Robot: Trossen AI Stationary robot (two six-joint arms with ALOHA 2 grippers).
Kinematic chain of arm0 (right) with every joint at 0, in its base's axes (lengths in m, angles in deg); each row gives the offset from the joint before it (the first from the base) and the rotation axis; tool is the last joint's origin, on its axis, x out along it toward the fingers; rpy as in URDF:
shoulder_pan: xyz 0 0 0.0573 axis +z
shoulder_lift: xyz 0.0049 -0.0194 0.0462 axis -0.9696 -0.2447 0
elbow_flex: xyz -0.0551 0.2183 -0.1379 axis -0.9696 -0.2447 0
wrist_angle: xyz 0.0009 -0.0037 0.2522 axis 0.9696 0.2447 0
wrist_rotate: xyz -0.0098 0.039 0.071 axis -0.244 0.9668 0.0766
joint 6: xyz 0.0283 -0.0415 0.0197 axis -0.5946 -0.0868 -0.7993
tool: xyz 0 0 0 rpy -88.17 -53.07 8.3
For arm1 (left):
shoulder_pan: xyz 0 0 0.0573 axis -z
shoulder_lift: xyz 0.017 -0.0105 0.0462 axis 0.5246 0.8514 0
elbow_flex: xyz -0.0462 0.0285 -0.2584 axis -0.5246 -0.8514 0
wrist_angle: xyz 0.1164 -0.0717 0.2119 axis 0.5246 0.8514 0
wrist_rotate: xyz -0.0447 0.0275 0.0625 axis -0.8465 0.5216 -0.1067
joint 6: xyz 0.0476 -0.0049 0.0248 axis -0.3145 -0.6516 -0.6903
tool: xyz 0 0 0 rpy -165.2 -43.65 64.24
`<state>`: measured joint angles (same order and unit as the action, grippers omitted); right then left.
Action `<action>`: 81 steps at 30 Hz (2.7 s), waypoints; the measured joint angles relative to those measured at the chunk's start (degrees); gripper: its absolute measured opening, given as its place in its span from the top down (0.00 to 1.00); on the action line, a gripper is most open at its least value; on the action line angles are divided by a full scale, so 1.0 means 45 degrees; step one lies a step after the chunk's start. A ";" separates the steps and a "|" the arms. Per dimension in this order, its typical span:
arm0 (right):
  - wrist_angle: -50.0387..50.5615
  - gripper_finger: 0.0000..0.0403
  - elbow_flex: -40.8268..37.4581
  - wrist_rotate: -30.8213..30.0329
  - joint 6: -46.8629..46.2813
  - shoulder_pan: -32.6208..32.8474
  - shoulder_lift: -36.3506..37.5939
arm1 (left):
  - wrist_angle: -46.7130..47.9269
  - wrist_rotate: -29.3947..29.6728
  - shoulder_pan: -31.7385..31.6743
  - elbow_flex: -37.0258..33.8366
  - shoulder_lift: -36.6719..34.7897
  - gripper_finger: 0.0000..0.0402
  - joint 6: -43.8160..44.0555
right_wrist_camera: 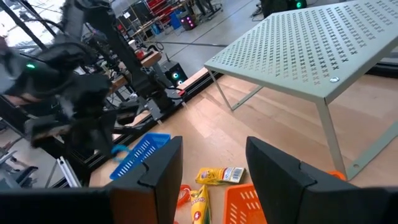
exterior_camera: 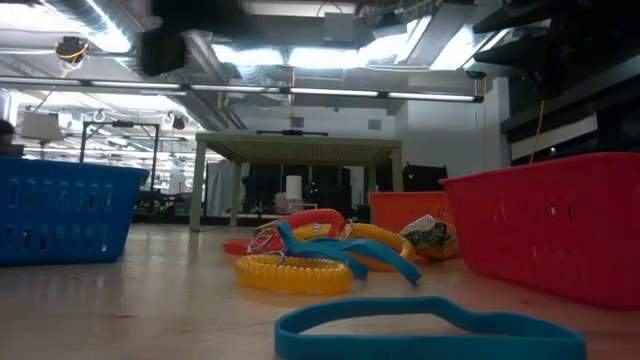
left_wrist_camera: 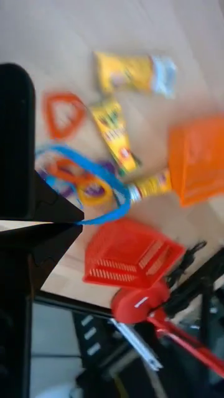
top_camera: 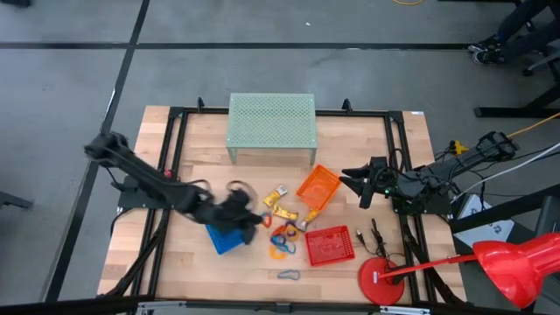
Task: Pick & Place Office Desk Supplies
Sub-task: Put the blue rubberband into the blue bin
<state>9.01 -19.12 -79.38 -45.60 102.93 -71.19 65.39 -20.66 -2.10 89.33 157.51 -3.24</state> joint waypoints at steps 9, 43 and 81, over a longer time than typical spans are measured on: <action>0.0035 0.56 0.0000 -0.0623 -0.0323 0.0000 -0.0044 | -0.0477 0.1106 0.1613 -0.4018 -0.4018 1.00 0.2547; 0.0243 0.56 0.0000 -0.1955 -0.0905 0.0000 -0.0044 | -0.2317 -0.2251 0.1284 -0.5318 -0.4734 0.55 0.1825; 0.1049 0.56 -0.0005 0.0958 0.0013 -0.0005 -0.0049 | 0.9494 -0.5946 -0.0295 1.5348 1.2875 0.58 -0.6302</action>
<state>13.73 -19.15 -75.07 -45.54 102.91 -71.41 108.11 -47.42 -3.43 158.40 215.44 -31.60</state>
